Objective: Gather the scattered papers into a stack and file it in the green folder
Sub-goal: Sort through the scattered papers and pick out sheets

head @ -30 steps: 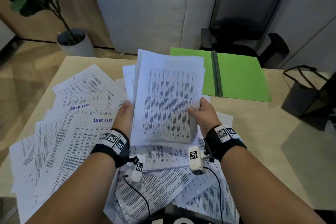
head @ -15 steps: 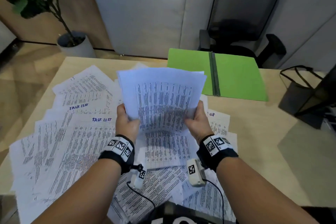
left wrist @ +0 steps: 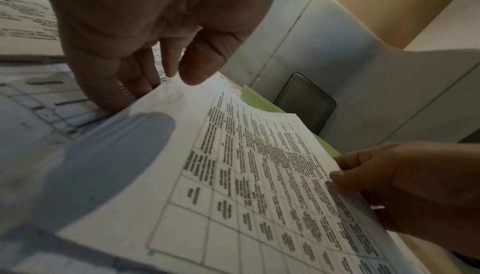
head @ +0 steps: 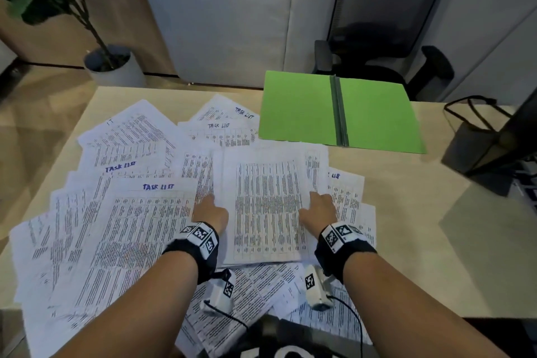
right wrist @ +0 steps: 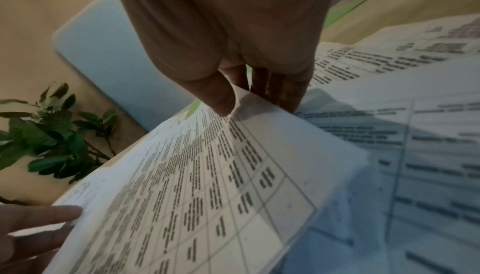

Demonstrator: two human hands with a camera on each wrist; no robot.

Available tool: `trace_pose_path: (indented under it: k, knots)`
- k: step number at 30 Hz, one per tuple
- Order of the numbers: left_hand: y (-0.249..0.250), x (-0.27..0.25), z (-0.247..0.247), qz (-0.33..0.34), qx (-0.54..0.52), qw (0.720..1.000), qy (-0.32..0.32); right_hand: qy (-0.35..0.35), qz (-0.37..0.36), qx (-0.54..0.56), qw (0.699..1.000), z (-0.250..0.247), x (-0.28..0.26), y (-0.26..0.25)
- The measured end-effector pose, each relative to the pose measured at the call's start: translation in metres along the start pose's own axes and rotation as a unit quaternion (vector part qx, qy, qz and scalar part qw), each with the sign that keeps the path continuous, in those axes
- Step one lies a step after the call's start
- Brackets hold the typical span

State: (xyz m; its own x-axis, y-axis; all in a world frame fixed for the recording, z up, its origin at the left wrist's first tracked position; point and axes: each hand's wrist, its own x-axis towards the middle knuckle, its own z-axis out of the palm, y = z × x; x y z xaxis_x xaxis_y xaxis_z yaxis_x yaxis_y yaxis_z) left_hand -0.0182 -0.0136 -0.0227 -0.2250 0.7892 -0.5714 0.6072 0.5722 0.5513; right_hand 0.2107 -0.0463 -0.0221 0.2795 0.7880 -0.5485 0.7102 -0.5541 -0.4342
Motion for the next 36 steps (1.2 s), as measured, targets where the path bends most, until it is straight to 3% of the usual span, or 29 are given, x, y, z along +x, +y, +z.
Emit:
trace_pose_path:
  k: [7,11,16,18,20,25,28,33,36]
  knots:
    - [-0.001,0.008,-0.006,0.017,0.054,0.998,-0.031,-0.042,0.039,0.066,0.996,0.011,0.010,-0.009]
    - [-0.004,0.012,-0.009,0.023,0.033,0.999,-0.033,-0.028,0.072,0.012,0.997,0.010,0.012,-0.006]
    - [0.003,0.003,-0.008,0.010,0.027,0.996,-0.083,-0.026,0.063,0.168,0.983,0.009,0.013,-0.011]
    - [0.003,0.000,-0.006,0.001,0.005,0.995,-0.103,-0.039,0.039,0.137,0.989,0.006,0.011,-0.008]
    - [0.000,-0.002,-0.003,-0.004,-0.024,0.994,-0.105,-0.006,-0.013,0.120,0.993,0.003,0.006,-0.005]
    - [0.001,-0.008,-0.009,-0.016,-0.194,0.978,-0.077,0.027,-0.127,0.291,0.948,-0.022,-0.016,-0.006]
    - [0.025,-0.024,-0.029,0.060,-0.315,0.946,-0.040,0.032,-0.173,0.367,0.913,-0.046,-0.025,-0.017]
    - [0.072,-0.048,-0.063,0.200,-0.407,0.890,0.045,0.078,-0.251,0.395,0.880,-0.073,-0.043,-0.048]
    - [0.080,-0.057,-0.066,0.224,-0.401,0.887,0.048,0.063,-0.266,0.446,0.852,-0.077,-0.052,-0.053]
